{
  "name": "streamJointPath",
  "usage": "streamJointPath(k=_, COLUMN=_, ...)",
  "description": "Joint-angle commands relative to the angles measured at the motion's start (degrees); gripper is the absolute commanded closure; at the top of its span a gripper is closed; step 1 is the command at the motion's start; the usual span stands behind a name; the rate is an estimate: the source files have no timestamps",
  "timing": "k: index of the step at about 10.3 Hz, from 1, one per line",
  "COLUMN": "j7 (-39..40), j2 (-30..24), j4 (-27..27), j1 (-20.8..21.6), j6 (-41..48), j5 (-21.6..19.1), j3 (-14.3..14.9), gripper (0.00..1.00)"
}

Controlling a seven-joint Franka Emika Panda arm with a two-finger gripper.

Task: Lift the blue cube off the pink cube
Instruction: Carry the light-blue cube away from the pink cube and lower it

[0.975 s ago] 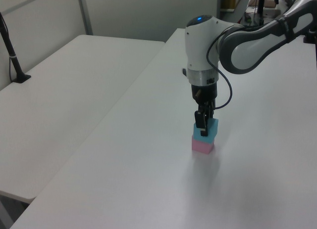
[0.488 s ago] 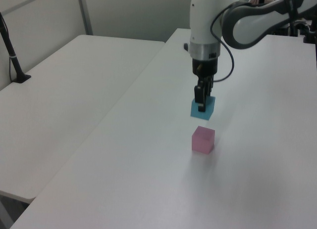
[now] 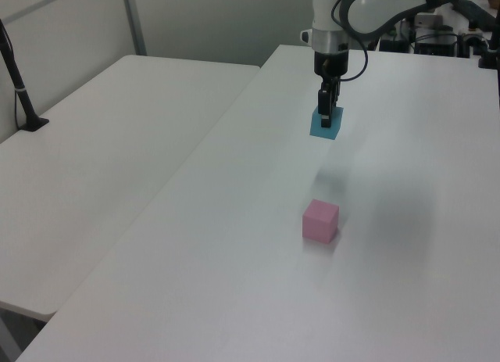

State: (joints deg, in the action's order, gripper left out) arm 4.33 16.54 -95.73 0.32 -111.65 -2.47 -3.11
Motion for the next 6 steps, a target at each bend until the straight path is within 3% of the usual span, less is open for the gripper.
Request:
streamJointPath(k=1, j7=3.14, j2=4.8, j4=0.28, j1=0.21, j6=-0.14, j5=4.99, j3=0.56, gripper=0.36)
streamJointPath(k=4, j7=2.88, j2=8.42, j4=0.19, j1=0.56, j6=-2.08, j5=8.27, j3=0.56, gripper=0.36)
streamJointPath(k=6, j7=0.96, j2=8.86, j4=-0.16, j1=0.3, j6=-3.49, j5=8.18, j3=0.56, gripper=0.0)
